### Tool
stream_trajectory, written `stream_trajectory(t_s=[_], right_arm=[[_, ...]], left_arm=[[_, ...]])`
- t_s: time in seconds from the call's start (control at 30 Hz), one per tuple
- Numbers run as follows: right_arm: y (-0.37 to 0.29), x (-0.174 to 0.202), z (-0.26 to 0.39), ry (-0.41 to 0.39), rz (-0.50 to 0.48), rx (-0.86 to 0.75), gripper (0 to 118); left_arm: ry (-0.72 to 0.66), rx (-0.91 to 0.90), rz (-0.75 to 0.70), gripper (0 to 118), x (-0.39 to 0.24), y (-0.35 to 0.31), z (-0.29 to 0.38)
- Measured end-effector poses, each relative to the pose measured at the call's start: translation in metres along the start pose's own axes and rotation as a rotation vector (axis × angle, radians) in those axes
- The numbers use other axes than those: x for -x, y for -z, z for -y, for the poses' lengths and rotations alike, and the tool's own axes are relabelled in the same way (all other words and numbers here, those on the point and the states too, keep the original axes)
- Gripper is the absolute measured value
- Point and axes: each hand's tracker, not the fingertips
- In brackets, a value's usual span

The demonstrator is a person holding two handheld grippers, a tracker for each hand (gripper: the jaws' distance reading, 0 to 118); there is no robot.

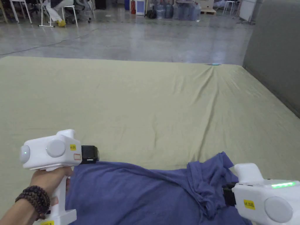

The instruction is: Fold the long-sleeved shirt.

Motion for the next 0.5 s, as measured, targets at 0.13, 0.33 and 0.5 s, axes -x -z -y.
stream_trajectory(t_s=[0.13, 0.33, 0.5], right_arm=[[0.021, -0.001, -0.003, 0.012, -0.014, 0.033, 0], [0.054, -0.009, -0.017, -0.025, 0.013, 0.093, 0], [0.080, -0.028, -0.067, -0.014, 0.033, 0.091, 0]], left_arm=[[0.019, 0.092, -0.128, 93, 0.008, 0.055, -0.008], [0.091, 0.081, -0.217, 2, 0.005, 0.072, 0.010], [0.093, 0.038, -0.105, 0, 0.002, 0.045, 0.005]])
